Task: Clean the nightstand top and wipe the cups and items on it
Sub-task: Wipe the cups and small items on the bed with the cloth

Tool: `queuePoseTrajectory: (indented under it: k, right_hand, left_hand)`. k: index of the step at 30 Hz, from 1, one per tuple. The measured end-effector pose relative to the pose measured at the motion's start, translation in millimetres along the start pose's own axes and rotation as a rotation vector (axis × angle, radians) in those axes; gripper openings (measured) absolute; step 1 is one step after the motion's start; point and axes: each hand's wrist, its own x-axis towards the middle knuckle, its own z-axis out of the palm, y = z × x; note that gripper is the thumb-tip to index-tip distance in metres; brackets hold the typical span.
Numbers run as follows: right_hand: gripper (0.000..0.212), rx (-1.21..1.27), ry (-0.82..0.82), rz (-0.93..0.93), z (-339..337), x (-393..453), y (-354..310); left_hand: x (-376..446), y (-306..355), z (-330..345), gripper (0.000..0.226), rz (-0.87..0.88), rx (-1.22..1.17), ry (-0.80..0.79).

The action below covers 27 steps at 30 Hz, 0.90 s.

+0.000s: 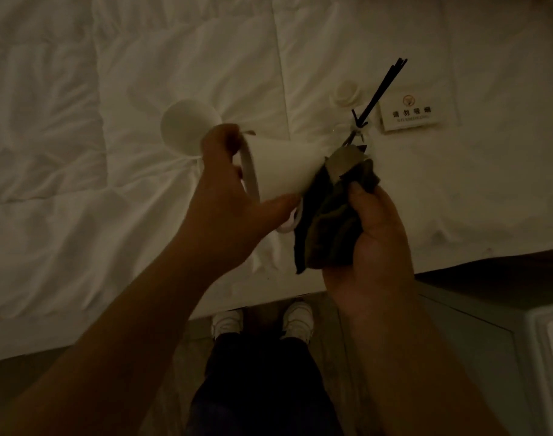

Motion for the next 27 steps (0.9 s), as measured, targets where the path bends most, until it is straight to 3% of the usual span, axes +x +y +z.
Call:
queuePoseTrajectory:
  k: [4, 6, 8, 10, 13, 16, 19, 21, 27]
  right_hand:
    - [0.024, -0.346, -0.054, -0.292, 4, -7, -8]
    - [0.024, -0.673, -0.112, -0.523, 10, -11, -13]
    - [0.026, -1.092, -0.257, -0.789, 13, -10, -20]
    - [0.028, -1.483, -0.528, -0.924, 17, -6, -27]
    - [0.026, -1.868, -0.842, -0.683, 25, -6, -30]
    - [0.019, -2.01, -0.923, -0.596, 23, -5, -25]
    - [0.011, -2.028, -0.92, -0.373, 31, 0, -26]
    - [0.008, -1.93, -0.893, -0.185, 35, 6, -29]
    - [0.038, -1.252, -0.712, 0.109, 15, 14, -42]
  left_hand:
    - [1, 3, -10, 0.088, 0.195, 0.335, -0.069]
    - [-2, 2, -10, 0.103, 0.203, 0.416, -0.132]
    - [-1, 1, -11, 0.121, 0.189, 0.377, -0.202]
    - [1, 0, -11, 0.128, 0.317, 0.404, -0.284]
    - [-3, 2, -6, 0.112, 0.506, 0.534, -0.284]
    - [-8, -1, -2, 0.101, 0.642, 0.649, -0.279]
    - [-5, -11, -1, 0.109, 0.667, 0.73, -0.321]
    - [-5, -18, 0, 0.116, 0.636, 0.737, -0.347]
    - [6, -30, -3, 0.109, 0.463, 0.617, -0.269]
